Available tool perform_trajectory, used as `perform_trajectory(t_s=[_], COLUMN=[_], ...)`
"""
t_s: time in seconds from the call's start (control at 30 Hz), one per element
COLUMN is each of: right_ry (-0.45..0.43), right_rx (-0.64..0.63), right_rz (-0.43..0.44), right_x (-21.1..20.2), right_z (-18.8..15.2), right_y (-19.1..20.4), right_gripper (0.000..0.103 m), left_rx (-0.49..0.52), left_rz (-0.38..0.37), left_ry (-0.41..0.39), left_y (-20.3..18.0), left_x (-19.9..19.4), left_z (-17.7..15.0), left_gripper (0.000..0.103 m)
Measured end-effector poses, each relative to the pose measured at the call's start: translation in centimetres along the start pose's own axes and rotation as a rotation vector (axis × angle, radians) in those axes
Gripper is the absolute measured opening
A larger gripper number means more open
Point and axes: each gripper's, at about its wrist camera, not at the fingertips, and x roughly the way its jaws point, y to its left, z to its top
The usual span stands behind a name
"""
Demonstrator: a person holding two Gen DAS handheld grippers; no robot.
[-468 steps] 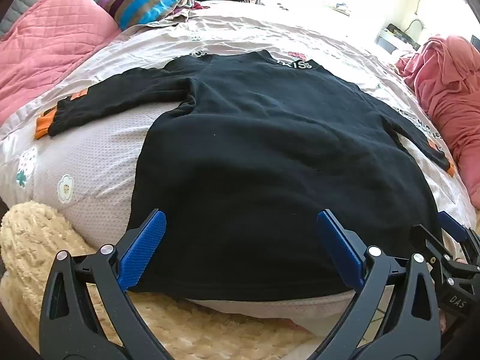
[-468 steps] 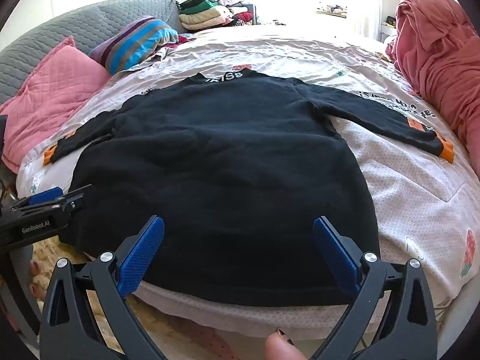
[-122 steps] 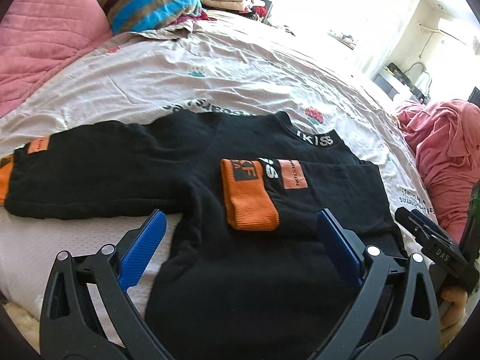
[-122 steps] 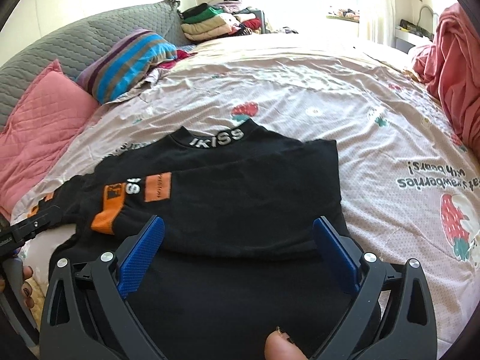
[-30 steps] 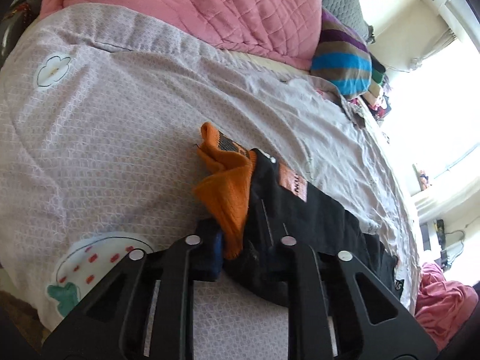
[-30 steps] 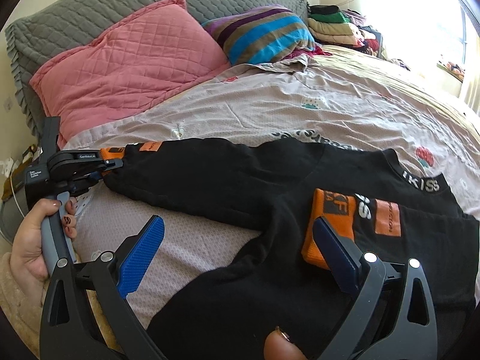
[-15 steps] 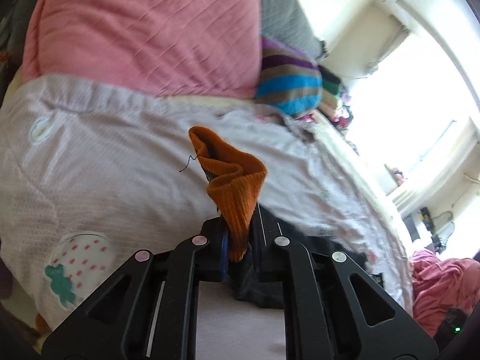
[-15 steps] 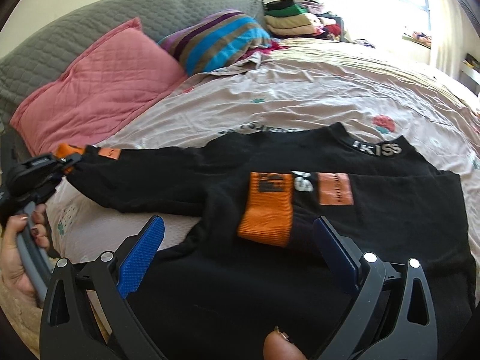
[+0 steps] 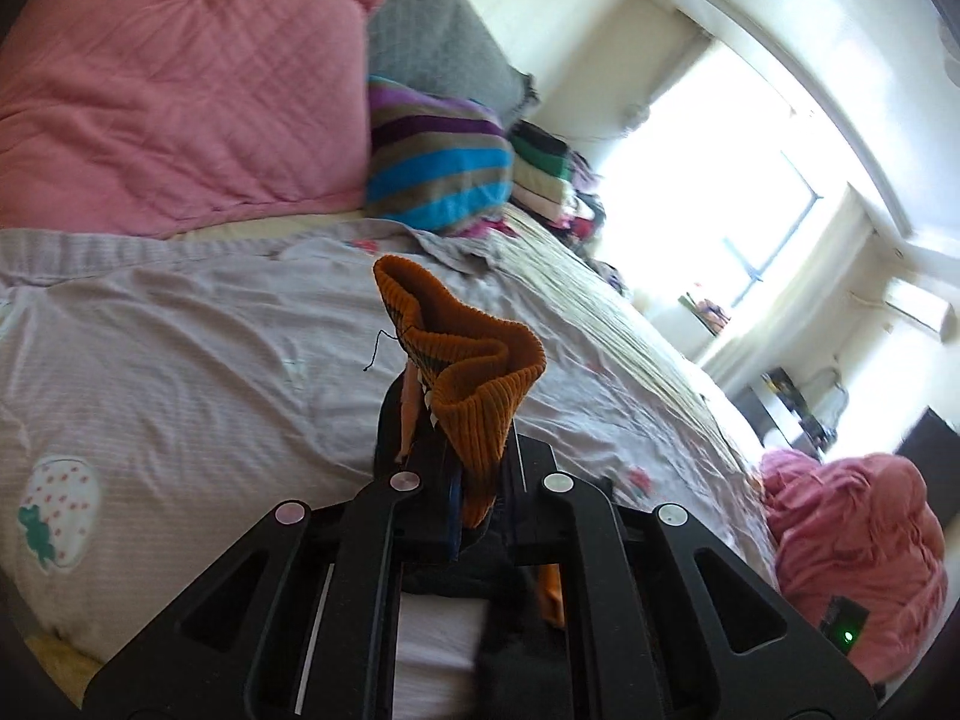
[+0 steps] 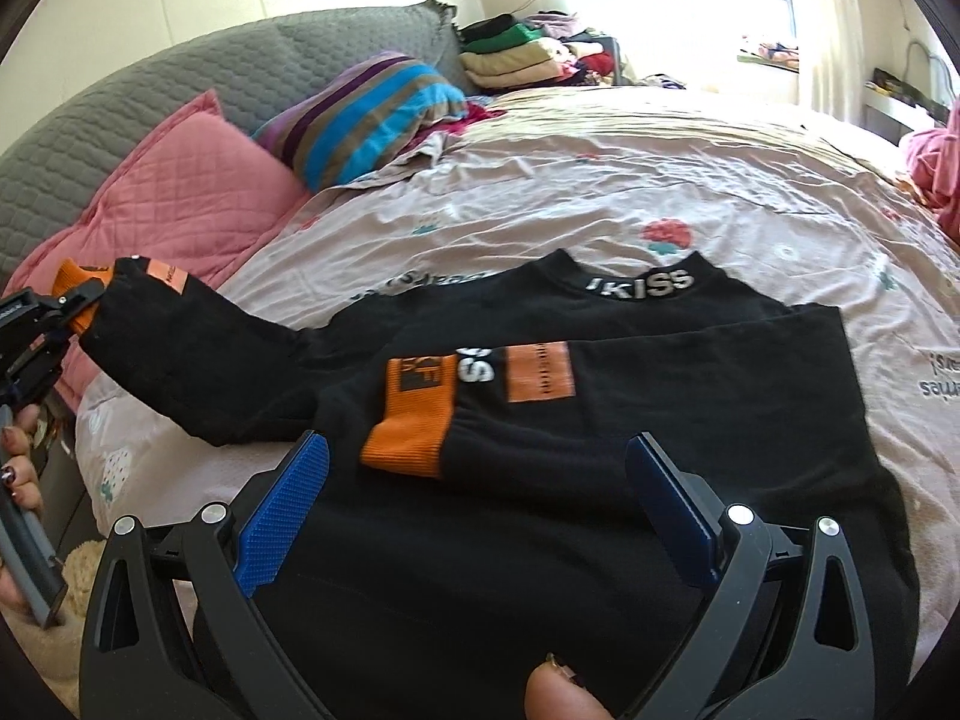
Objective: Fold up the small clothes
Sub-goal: 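Carry the sleeve across the body with the left gripper and release it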
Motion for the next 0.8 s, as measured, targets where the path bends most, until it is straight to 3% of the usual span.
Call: perform_trajectory(t_s=[0.8], right_ry=[-0.090], right_rx=[0.164], right_rz=[-0.078], right_x=[-5.1], right_z=[-0.3], right_y=[-7.9], right_gripper=[0.098], left_rx=[0.155], left_rz=[-0.186], left_ry=[0.168], left_y=[-9.9], left_x=[2.6], left_z=[-5.2], left_gripper=[0.003])
